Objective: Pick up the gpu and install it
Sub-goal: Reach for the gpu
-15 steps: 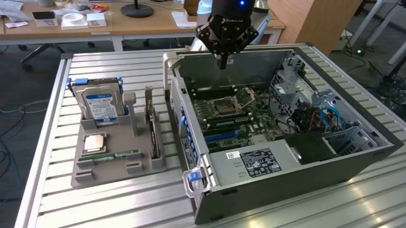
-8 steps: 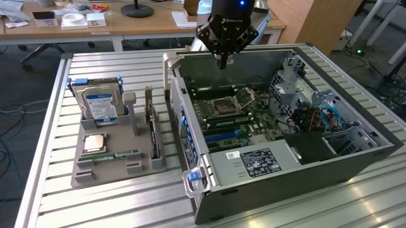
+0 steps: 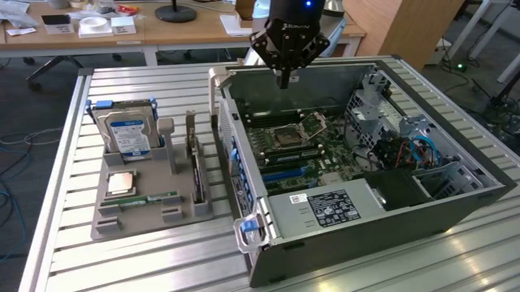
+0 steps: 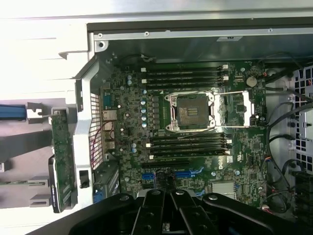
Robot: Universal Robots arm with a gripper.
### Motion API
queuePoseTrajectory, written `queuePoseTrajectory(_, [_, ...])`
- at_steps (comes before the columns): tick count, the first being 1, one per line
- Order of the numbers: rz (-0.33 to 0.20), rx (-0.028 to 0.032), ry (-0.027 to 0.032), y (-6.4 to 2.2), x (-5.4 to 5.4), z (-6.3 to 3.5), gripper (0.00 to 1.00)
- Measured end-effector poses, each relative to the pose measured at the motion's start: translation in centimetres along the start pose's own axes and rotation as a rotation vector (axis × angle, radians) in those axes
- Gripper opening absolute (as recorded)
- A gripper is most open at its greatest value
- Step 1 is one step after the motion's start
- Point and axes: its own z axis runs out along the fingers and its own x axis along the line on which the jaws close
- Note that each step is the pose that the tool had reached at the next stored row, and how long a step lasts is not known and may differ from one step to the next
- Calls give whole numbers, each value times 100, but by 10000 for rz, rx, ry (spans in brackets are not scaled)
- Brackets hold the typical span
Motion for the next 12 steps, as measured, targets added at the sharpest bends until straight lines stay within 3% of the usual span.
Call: queuePoseTrajectory(12, [3,-2,-12,-16,347,-6,11])
